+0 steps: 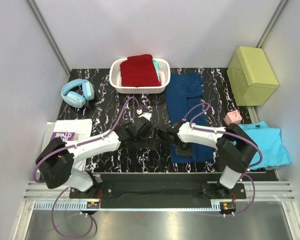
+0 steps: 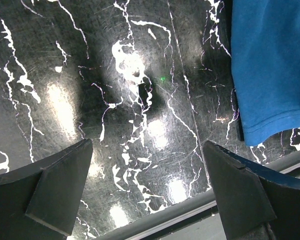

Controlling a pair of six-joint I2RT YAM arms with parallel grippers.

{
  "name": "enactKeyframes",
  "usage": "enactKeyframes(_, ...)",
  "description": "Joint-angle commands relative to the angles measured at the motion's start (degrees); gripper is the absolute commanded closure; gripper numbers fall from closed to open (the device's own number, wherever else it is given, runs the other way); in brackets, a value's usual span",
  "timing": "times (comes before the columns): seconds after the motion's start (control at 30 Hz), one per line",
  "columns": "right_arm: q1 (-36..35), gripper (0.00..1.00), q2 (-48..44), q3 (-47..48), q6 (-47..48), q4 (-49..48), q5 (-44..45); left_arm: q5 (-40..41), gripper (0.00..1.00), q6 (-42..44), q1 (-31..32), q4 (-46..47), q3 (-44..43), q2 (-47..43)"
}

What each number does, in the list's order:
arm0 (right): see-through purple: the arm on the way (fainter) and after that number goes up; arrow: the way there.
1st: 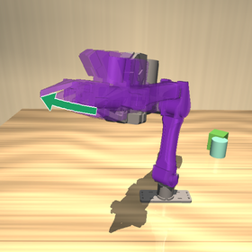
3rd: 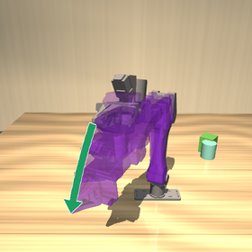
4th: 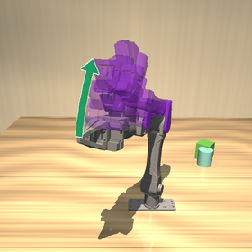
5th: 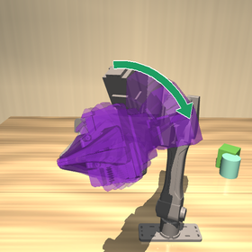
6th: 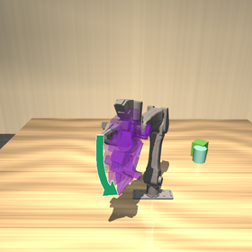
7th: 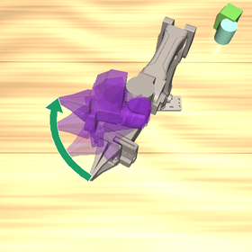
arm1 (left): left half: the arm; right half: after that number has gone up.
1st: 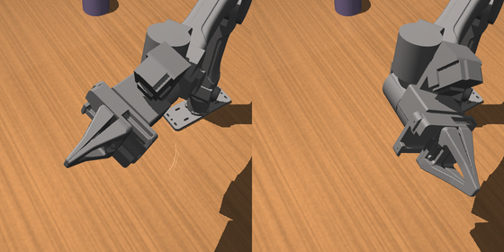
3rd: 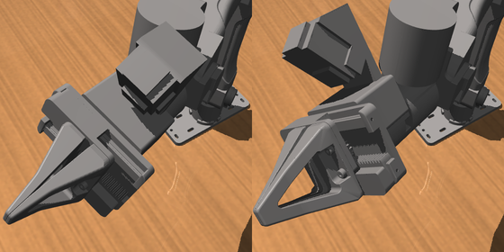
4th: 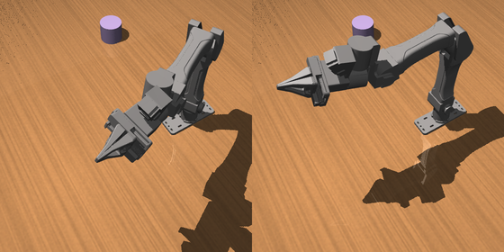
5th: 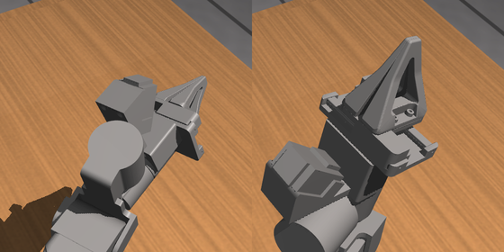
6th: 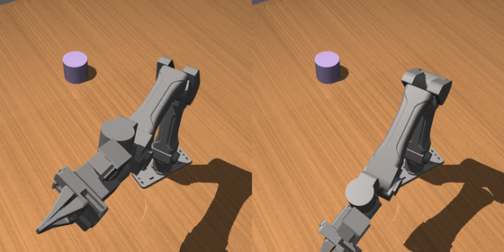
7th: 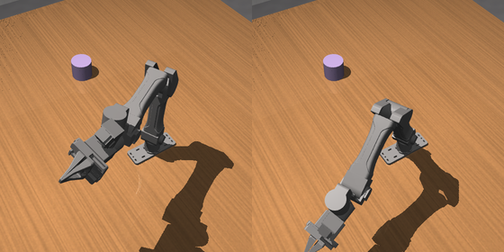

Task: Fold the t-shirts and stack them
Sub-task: Grab the bottom of the folded rectangular tshirt with both arms

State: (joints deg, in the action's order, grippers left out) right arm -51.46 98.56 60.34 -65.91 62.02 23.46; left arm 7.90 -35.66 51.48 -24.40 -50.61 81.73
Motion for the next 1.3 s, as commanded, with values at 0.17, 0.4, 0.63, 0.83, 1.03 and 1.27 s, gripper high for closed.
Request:
enactKeyframes(0.17,-0.22,0.82,-5.57,2.77,-6.95,7.06,8.35,0.63,0.01,-0.02,-0.16,1.29,0.43,-1.84)
enactKeyframes(0.4,-0.22,0.78,-9.18,2.6,-8.53,9.43,9.23,-0.17,0.01,-0.11,-0.16,1.73,0.25,-1.14)
enactKeyframes(0.63,-0.13,0.78,-3.21,1.1,-8.27,9.62,6.07,-0.34,0.01,-0.46,-0.16,1.73,0.51,-1.49)
enactKeyframes(0.83,-0.04,0.74,0.75,0.13,-6.51,8.73,2.91,-0.43,0.01,-0.55,-0.16,1.64,0.86,-1.93)
enactKeyframes(1.03,-0.13,0.74,6.72,2.42,-6.95,13.56,1.67,-0.87,0.01,-0.64,-0.16,1.64,0.95,-1.84)
enactKeyframes(1.27,-0.22,0.74,3.07,2.24,-11.76,16.11,3.24,-1.22,0.01,-0.46,-0.07,1.64,0.86,-2.45)
